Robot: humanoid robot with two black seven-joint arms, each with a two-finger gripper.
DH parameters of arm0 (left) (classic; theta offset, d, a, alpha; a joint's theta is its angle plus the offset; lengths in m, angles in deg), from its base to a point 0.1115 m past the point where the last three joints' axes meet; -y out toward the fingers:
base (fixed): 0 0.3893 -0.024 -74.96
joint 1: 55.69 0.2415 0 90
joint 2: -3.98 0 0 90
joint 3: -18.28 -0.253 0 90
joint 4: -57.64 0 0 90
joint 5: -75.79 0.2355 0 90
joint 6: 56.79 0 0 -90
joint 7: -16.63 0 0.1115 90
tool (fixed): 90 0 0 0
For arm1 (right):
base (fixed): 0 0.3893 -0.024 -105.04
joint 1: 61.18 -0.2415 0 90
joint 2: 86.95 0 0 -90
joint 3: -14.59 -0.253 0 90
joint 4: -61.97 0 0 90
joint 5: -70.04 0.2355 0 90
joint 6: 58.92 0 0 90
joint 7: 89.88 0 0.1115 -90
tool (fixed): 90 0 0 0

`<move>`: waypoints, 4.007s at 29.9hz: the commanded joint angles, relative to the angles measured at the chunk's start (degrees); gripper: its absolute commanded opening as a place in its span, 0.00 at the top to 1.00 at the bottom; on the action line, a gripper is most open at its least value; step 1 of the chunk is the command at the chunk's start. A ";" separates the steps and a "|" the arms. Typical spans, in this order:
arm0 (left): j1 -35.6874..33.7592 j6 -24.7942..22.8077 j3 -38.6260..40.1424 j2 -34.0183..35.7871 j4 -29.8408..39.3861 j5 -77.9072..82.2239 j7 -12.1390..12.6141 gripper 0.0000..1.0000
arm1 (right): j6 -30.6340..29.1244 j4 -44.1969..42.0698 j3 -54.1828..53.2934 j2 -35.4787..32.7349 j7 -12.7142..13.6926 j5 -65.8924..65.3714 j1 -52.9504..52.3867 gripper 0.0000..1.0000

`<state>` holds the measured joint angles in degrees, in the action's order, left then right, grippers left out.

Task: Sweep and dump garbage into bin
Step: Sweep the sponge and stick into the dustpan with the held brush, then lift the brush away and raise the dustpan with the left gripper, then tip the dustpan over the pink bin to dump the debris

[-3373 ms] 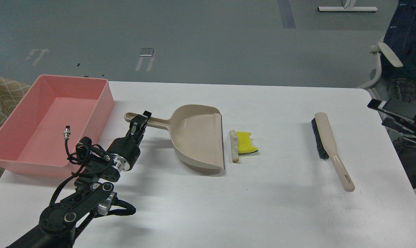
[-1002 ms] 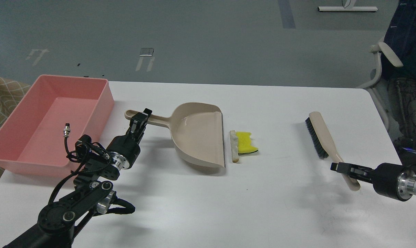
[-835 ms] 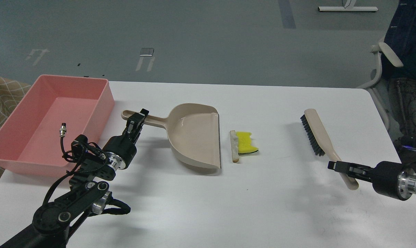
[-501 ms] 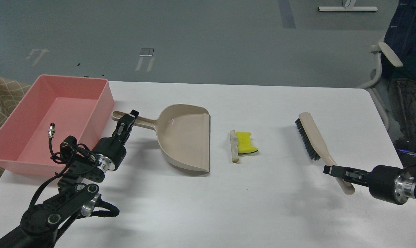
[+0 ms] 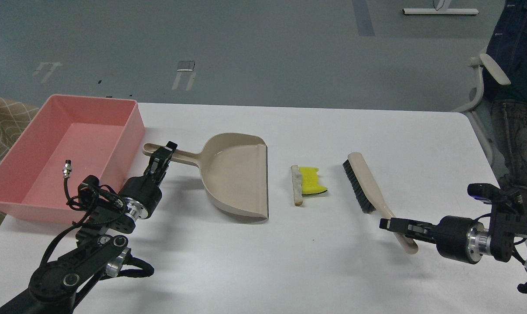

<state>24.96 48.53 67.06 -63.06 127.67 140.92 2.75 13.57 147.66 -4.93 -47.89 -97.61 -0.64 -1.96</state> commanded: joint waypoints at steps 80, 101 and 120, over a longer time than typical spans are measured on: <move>-0.84 0.76 8.86 11.82 11.16 -19.59 2.98 1.00 | -2.09 -10.54 0.20 0.75 -1.23 12.76 -11.42 1.00; 18.04 -16.11 30.68 42.43 -0.86 -33.85 -5.53 1.00 | -2.18 -10.01 -0.78 1.28 -1.23 12.59 -8.42 1.00; 23.50 -5.58 30.50 47.17 -7.02 6.04 -14.12 1.00 | -2.09 -10.10 -0.86 2.24 -1.23 12.41 -7.72 1.00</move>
<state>48.46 40.47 97.65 -16.89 120.17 141.94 -11.37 11.43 137.50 -5.84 -45.67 -98.84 11.77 -9.68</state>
